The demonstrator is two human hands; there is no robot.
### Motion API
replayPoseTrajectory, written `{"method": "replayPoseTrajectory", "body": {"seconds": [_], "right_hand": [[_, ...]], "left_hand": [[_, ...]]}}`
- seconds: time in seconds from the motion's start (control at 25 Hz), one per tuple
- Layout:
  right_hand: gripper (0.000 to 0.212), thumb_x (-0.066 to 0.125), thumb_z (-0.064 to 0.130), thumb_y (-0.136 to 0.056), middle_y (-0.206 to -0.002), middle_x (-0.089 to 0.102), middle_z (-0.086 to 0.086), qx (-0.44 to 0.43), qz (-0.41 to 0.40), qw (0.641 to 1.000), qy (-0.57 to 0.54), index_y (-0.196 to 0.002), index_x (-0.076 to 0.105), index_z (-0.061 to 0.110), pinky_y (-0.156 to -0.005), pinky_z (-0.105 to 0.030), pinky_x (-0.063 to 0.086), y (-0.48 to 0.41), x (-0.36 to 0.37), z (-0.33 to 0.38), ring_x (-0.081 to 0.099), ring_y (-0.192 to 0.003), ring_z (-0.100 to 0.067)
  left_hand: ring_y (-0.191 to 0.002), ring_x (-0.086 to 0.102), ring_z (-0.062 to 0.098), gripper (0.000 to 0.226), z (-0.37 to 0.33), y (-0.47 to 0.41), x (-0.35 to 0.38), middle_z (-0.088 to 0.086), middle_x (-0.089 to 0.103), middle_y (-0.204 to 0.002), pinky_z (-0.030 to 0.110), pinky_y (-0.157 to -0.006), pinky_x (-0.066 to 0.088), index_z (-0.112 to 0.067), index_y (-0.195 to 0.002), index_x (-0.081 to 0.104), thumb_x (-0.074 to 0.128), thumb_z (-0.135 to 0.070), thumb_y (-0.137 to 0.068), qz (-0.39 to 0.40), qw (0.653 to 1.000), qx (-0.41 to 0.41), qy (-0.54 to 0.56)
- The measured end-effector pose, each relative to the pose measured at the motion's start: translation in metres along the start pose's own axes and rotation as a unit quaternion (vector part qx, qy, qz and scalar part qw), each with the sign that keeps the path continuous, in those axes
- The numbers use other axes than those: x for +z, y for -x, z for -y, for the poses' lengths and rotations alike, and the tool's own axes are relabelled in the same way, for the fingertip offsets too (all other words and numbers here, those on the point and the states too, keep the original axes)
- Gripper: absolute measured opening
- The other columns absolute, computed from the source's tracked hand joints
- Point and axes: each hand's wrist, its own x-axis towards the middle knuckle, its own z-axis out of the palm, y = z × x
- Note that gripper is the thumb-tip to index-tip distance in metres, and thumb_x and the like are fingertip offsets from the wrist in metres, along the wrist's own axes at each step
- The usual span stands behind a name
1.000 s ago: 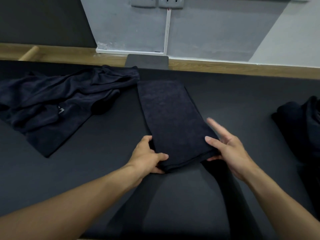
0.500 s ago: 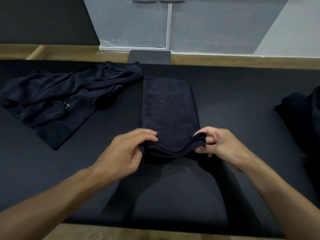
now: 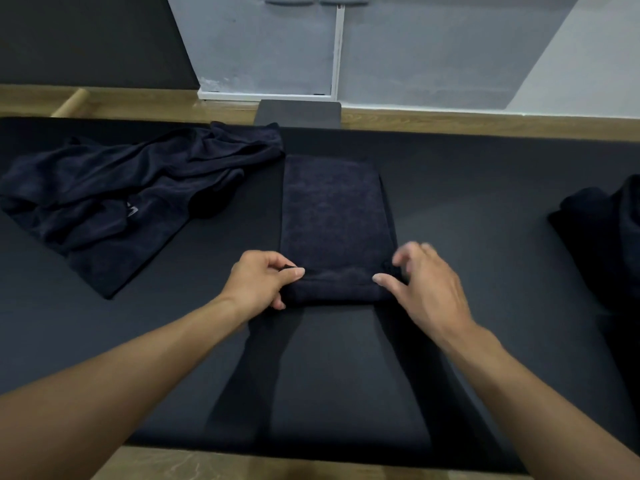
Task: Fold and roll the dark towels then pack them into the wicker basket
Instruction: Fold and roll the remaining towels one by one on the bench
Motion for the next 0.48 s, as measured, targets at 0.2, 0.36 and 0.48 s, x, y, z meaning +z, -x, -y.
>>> {"method": "replayPoseTrajectory", "body": {"seconds": [0.2, 0.36, 0.48], "right_hand": [[0.023, 0.064, 0.015, -0.082, -0.105, 0.066, 0.003, -0.345, -0.036, 0.937, 0.042, -0.104, 0.07, 0.018, -0.083, -0.034, 0.041, 0.015, 0.017, -0.005, 0.061, -0.09, -0.019], [0.036, 0.078, 0.031, -0.078, -0.11, 0.066, 0.006, -0.297, 0.009, 0.952, 0.066, -0.11, 0.065, 0.021, -0.088, -0.032, 0.037, 0.013, 0.021, -0.01, 0.062, -0.095, -0.016], [0.023, 0.071, 0.024, -0.085, -0.098, 0.065, 0.009, -0.293, 0.013, 0.952, 0.091, -0.106, 0.063, 0.025, -0.088, -0.034, 0.034, 0.005, 0.02, 0.0, 0.06, -0.085, -0.015]], "left_hand": [[-0.039, 0.056, 0.019, 0.021, -0.011, -0.003, 0.005, 0.009, 0.06, -0.057, 0.027, -0.046, 0.053, -0.008, -0.087, 0.065, 0.082, -0.018, -0.08, -0.047, 0.996, -0.069, 0.037], [-0.053, 0.06, 0.016, 0.022, -0.007, -0.004, 0.005, 0.002, 0.06, -0.083, 0.038, -0.059, 0.06, -0.017, -0.088, 0.059, 0.08, -0.017, -0.081, -0.1, 0.995, -0.005, -0.027], [-0.075, 0.053, 0.011, 0.011, 0.003, 0.007, 0.004, -0.008, 0.055, -0.089, 0.036, -0.071, 0.049, -0.024, -0.091, 0.061, 0.07, -0.03, -0.087, -0.144, 0.886, 0.366, -0.245]]}}
